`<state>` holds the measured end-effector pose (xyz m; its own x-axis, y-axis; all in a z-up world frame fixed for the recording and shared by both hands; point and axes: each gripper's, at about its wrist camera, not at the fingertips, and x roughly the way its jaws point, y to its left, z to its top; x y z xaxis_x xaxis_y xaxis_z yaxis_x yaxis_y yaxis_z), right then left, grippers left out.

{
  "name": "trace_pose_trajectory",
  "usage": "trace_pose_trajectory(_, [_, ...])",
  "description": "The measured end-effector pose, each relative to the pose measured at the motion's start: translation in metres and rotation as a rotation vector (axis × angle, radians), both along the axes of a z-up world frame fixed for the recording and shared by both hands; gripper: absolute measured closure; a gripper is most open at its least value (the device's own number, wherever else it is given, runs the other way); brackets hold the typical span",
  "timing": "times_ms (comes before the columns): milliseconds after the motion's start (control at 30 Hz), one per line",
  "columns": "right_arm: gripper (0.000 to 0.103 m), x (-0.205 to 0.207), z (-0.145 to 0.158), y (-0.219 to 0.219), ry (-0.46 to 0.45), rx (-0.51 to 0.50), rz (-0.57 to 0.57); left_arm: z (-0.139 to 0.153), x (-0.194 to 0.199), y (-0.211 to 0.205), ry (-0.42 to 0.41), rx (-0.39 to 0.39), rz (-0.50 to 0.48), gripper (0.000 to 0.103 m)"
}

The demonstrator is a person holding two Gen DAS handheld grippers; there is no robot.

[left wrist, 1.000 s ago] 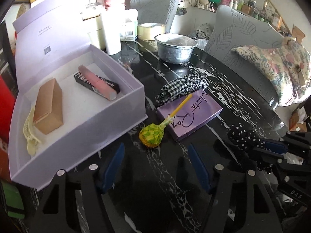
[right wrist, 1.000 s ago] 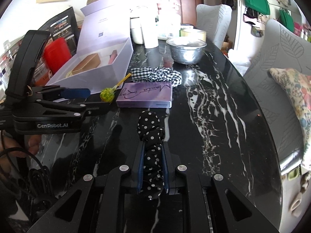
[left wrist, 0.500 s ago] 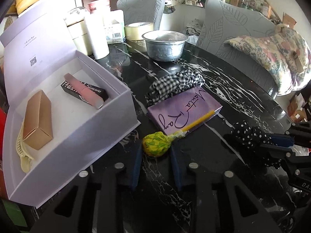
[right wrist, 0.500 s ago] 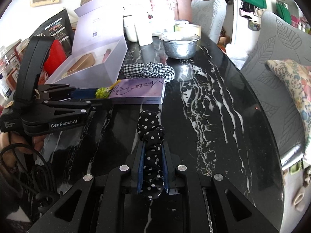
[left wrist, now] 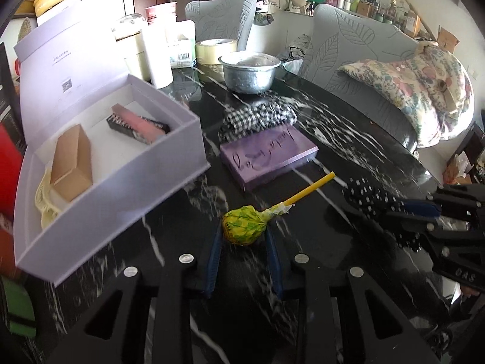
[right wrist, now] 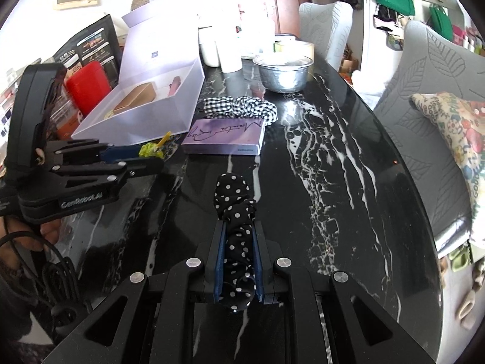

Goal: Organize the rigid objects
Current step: 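Lift the scrunchie with the right tool while the left tool grasps the yellow-green lollipop, then carry the lollipop and scrunchie toward the white box with both tools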

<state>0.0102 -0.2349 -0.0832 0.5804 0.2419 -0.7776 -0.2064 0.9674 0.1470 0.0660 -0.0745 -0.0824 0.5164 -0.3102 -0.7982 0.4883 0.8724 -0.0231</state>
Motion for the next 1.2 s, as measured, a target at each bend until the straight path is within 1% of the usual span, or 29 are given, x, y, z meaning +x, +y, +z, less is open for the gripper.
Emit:
trace_pose_trajectory(167, [0.087,-0.008,0.002,0.003,-0.006,0.003,-0.001,-0.002,-0.018,0.01,0.017,0.001,0.015,0.075])
trace_pose_trajectory(267, [0.087,-0.013,0.002,0.007,-0.006,0.003,0.0,-0.004,-0.027,0.015,0.012,0.028,0.026,0.075])
trace_pose_trajectory(367, [0.087,-0.017,0.002,0.012,-0.004,-0.003,0.007,-0.004,-0.034,0.022,0.025,0.026,0.041,0.075])
trace_pose_trajectory(533, [0.087,-0.025,0.002,0.024,-0.005,0.007,0.032,-0.002,-0.047,0.034,0.03,0.054,0.085,0.075])
trace_pose_trajectory(1200, [0.087,-0.035,0.016,0.093,-0.048,0.036,0.246,0.023,-0.087,0.099,-0.012,0.043,0.288,0.075])
